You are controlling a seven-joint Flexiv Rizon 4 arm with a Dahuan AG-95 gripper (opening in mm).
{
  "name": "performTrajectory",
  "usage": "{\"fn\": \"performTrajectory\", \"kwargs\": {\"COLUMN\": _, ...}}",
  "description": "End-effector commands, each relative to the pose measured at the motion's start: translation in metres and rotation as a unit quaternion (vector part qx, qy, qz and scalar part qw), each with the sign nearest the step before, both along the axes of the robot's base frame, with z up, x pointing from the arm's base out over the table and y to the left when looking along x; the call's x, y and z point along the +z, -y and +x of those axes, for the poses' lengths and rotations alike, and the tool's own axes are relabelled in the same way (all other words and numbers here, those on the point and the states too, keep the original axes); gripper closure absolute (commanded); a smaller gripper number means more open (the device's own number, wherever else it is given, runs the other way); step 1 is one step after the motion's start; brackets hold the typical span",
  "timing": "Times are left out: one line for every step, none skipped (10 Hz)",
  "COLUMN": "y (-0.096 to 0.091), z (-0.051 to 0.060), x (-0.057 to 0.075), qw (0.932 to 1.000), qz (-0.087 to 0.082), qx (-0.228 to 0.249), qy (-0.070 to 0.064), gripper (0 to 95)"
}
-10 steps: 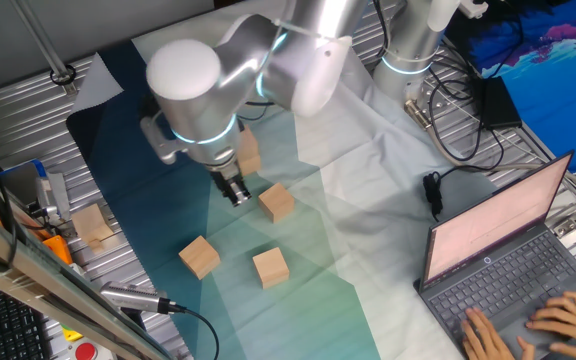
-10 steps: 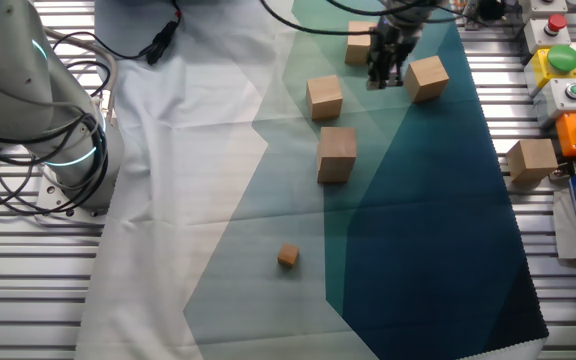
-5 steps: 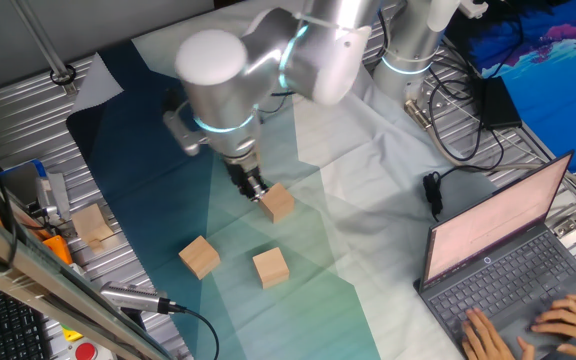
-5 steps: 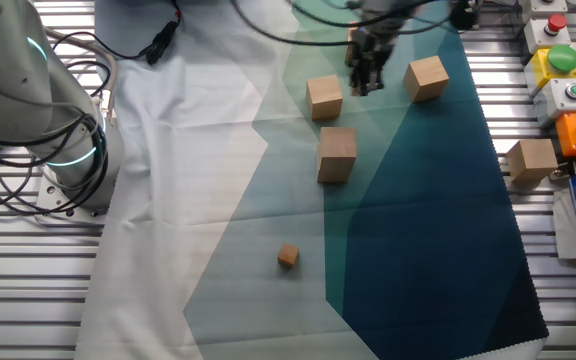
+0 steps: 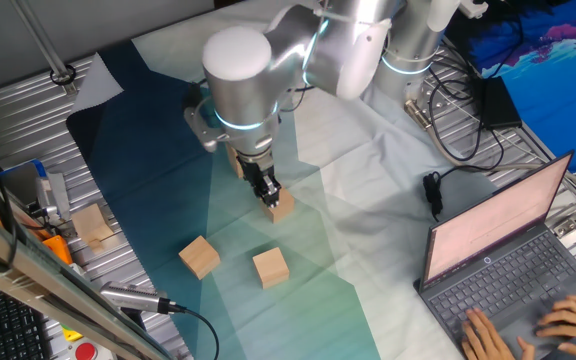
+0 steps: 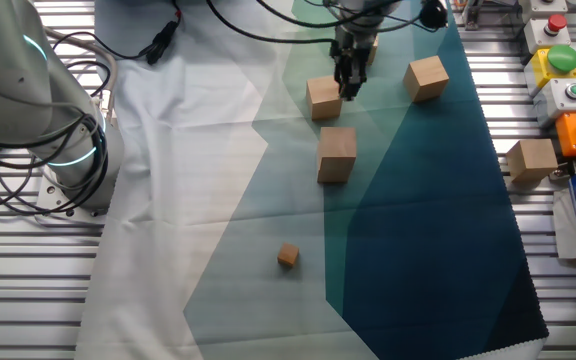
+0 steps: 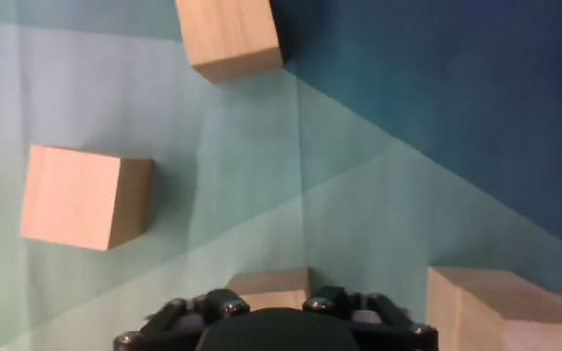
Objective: Stack the blocks in a vertical line of five
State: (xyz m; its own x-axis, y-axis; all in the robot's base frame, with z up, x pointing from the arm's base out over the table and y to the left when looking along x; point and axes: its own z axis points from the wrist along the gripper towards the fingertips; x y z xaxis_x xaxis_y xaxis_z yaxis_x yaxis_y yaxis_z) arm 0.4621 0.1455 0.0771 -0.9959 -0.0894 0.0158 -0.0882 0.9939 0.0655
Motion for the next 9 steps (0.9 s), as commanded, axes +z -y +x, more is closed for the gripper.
{"fn": "performTrajectory", "kwargs": {"y": -0.004, "z": -0.004, "x": 0.0, "qw": 1.0, "qz": -0.002, "qx": -0.003, "qy": -0.001, "gripper": 0.0}}
{"fn": "performTrajectory", "kwargs": {"y": -0.007, "z": -0.005, "x": -0.002, "qw": 1.0, "qz": -0.003, "qx": -0.005, "qy": -0.001, "gripper": 0.0}}
{"fn": "performTrajectory", "kwargs": {"y": -0.009, "z": -0.007, "x": -0.004, "qw": 1.0, "qz": -0.003, "qx": -0.004, "qy": 0.0, "gripper": 0.0}}
{"fn": "performTrajectory", "kwargs": {"y": -0.011, "z": -0.008, "x": -0.006, "qw": 1.0, "qz": -0.003, "qx": -0.003, "qy": 0.002, "gripper": 0.0}}
{"fn": "performTrajectory", "kwargs": {"y": -0.011, "z": -0.01, "x": -0.009, "qw": 1.0, "qz": -0.003, "qx": -0.001, "qy": 0.004, "gripper": 0.0}}
{"fn": "performTrajectory", "kwargs": {"y": -0.01, "z": -0.011, "x": -0.012, "qw": 1.0, "qz": -0.004, "qx": 0.001, "qy": 0.005, "gripper": 0.0}}
{"fn": "performTrajectory", "kwargs": {"y": -0.01, "z": -0.014, "x": -0.016, "qw": 1.0, "qz": -0.003, "qx": 0.003, "qy": 0.008, "gripper": 0.0}}
{"fn": "performTrajectory", "kwargs": {"y": -0.009, "z": -0.016, "x": -0.02, "qw": 0.9999, "qz": -0.003, "qx": 0.005, "qy": 0.01, "gripper": 0.0}}
{"fn": "performTrajectory", "kwargs": {"y": -0.01, "z": -0.018, "x": -0.023, "qw": 0.9999, "qz": -0.004, "qx": 0.004, "qy": 0.011, "gripper": 19.0}}
